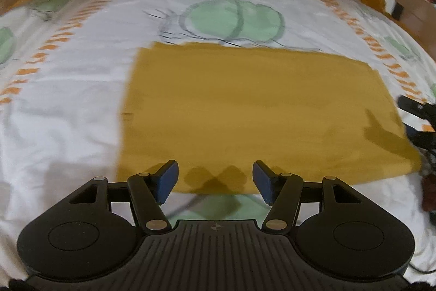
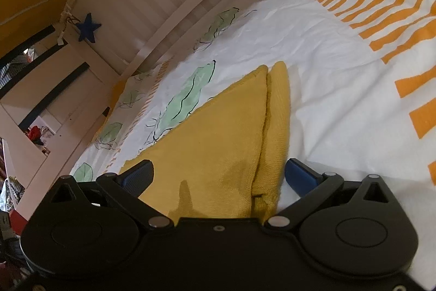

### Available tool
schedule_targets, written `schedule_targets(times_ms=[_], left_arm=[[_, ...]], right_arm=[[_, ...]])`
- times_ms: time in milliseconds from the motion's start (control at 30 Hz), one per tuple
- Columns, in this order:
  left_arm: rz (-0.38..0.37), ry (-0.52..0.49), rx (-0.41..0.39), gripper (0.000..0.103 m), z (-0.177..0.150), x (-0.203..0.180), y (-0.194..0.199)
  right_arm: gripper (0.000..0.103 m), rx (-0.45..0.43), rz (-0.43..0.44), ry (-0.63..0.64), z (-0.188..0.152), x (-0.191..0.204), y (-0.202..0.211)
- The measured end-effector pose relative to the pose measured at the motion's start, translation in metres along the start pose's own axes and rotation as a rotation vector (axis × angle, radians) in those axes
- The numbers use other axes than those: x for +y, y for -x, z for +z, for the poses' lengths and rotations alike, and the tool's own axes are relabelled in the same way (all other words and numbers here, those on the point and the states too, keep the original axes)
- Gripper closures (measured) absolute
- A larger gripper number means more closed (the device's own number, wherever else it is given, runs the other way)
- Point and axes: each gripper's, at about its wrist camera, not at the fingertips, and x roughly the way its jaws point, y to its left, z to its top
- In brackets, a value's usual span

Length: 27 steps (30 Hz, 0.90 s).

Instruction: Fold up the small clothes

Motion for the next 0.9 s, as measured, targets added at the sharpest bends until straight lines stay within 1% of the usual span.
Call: schedule_targets(times_ms=[167, 267, 400, 500, 567, 600, 633, 667, 700, 767, 833, 900], left_arm=[[0.058, 0.086, -0.042, 0.044, -0.001, 0.049, 0.0], [0.114, 0.103, -0.073, 0.044, -0.001, 0.077, -0.006], [0.148, 0.158, -0.118, 0.044, 0.002, 0.114, -0.017], [0.168, 0.198, -0.131, 0.044, 0.007, 0.135, -0.03], [0.171, 0.232, -0.139, 0.044, 0.009, 0.148, -0.039], [0.176, 0.241, -0.146, 0.044, 0.007, 0.154, -0.042], [0.187, 0.241, -0.149, 0.044, 0.008, 0.158, -0.047], [0.197, 0.231, -0.152, 0.044, 0.006, 0.161, -0.052], [0.197, 0.221, -0.153, 0.042, 0.004, 0.162, -0.057], [0.182, 0.222, -0.183, 0.037, -0.002, 0.164, -0.062], [0.18, 0.206, -0.185, 0.033, -0.004, 0.161, -0.062], [0.184, 0.195, -0.186, 0.032, -0.004, 0.158, -0.063]], right_arm=[[0.002, 0.018, -0.033, 0.004, 0.001, 0.005, -0.003], [0.007, 0.042, -0.07, -0.003, 0.004, 0.01, -0.006], [0.025, 0.096, -0.094, -0.042, 0.012, 0.012, -0.01], [0.029, 0.129, -0.119, -0.077, 0.018, 0.012, -0.014], [0.037, 0.149, -0.147, -0.081, 0.021, 0.014, -0.017], [0.045, 0.16, -0.164, -0.079, 0.022, 0.016, -0.018], [0.056, 0.172, -0.18, -0.075, 0.023, 0.018, -0.02], [0.063, 0.182, -0.198, -0.07, 0.023, 0.02, -0.022], [0.073, 0.19, -0.218, -0.062, 0.024, 0.022, -0.023], [0.076, 0.194, -0.242, -0.055, 0.025, 0.026, -0.023], [0.079, 0.196, -0.273, -0.034, 0.027, 0.035, -0.023], [0.08, 0.199, -0.304, 0.0, 0.03, 0.047, -0.024]])
